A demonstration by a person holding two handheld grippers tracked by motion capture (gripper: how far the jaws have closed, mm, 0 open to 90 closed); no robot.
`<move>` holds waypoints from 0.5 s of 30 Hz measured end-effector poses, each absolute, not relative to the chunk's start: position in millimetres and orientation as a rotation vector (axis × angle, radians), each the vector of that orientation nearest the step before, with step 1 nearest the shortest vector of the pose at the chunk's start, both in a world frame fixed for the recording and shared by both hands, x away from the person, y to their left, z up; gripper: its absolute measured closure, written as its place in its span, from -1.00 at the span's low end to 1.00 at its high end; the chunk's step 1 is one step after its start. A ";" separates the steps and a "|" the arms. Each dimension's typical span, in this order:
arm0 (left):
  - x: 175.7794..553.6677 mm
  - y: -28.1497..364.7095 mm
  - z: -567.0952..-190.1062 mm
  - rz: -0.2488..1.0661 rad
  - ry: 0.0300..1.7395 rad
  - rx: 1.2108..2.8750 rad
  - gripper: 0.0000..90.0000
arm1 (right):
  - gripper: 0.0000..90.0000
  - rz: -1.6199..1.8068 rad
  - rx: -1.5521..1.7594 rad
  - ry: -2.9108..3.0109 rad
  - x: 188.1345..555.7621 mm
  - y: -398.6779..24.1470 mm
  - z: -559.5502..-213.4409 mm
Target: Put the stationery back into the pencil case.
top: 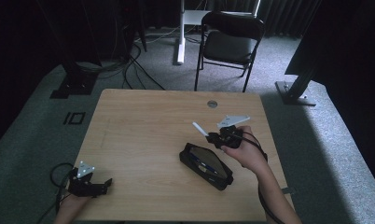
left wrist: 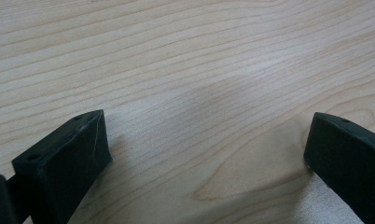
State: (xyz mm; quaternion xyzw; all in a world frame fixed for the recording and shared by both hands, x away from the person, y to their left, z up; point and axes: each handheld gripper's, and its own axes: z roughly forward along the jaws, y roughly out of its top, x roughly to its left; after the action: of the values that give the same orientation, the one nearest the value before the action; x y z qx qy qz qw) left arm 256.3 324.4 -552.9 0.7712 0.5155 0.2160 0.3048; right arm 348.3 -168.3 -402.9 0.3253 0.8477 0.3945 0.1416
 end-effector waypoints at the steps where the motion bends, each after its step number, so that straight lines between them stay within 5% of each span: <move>1: 256.3 324.4 -552.9 0.572 1.365 2.042 -0.99 | 0.74 1.138 0.928 2.451 347.5 -167.2 -403.4; 15: 256.3 324.3 -552.9 0.572 1.366 2.041 -0.99 | 0.74 1.138 0.908 2.510 342.9 -156.9 -422.4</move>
State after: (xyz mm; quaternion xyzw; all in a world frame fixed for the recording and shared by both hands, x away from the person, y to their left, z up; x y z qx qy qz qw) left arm 256.3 324.3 -552.9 0.7710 0.5157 0.2160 0.3050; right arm 342.9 -156.9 -422.4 0.3106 0.8588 0.3895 0.1198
